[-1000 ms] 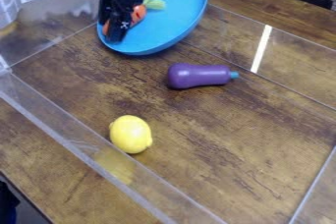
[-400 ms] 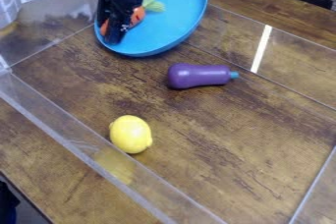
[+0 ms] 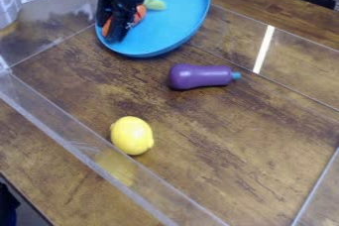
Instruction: Put the carrot on the blue tray
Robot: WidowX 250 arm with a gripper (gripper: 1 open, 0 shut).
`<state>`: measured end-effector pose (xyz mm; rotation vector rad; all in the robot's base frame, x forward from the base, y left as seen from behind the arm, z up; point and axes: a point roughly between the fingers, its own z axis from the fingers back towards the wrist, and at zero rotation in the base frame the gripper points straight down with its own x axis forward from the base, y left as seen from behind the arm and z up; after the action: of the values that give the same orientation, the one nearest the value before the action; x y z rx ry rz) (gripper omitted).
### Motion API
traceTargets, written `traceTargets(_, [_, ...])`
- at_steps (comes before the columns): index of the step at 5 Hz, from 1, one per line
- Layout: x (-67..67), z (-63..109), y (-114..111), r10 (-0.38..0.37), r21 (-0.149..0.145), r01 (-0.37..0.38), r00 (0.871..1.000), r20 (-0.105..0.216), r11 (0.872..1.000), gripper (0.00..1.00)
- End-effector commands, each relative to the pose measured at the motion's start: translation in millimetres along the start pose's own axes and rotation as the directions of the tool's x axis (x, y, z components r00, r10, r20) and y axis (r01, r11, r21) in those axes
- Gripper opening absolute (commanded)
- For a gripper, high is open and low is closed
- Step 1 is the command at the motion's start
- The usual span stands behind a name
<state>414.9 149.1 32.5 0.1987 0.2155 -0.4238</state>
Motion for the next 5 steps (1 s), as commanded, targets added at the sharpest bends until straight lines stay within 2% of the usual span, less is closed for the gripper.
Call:
traceTargets(1, [3.7,20.5,4.0,0.079,0.008,-0.079,0.997,0.02,0.997,0.0])
traceTargets(2, [-0.6,26.7,9.2,0.157,-0.007,-0.157,0.988,0.006,0.988,0.0])
traceTargets(3, [-5.5,32.9,14.1,0.233,-0.02,-0.233,0.972,-0.009,0.972,0.0])
traceTargets(5, [-0.2,28.9,19.0,0.217,-0.01,-0.217,0.976,-0.007,0.976,0.0])
